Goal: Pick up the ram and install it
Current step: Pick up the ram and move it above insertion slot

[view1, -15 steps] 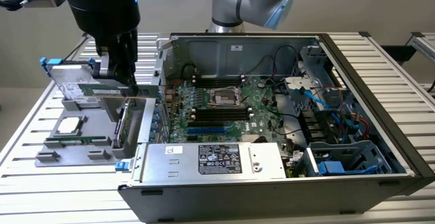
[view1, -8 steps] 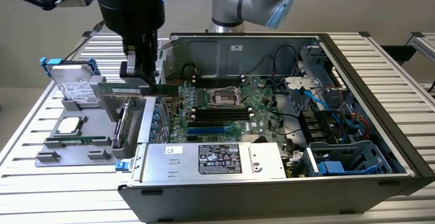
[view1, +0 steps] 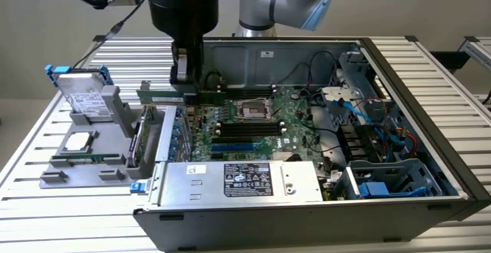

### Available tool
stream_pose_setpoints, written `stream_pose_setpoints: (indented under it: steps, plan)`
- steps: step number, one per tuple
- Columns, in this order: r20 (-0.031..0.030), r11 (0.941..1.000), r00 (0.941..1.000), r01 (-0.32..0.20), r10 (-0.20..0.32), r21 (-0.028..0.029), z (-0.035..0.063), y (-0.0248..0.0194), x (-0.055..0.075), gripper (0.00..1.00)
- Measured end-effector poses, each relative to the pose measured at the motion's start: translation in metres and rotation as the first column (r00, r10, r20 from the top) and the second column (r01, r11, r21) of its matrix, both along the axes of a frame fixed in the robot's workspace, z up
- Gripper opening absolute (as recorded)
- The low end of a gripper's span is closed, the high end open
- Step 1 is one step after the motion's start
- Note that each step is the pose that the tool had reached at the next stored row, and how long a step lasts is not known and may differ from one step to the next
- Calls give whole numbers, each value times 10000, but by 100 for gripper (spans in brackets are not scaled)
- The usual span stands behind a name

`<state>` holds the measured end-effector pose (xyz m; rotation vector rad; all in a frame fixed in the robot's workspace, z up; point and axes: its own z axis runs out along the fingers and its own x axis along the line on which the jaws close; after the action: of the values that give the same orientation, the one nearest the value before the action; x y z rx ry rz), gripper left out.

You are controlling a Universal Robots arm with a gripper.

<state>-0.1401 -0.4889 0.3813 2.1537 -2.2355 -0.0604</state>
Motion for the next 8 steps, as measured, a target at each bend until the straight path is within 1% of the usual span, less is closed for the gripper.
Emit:
stream_pose_setpoints:
  steps: [8]
  plan:
    - [1,10000,10000,0,0,0,-26,97,364,15]
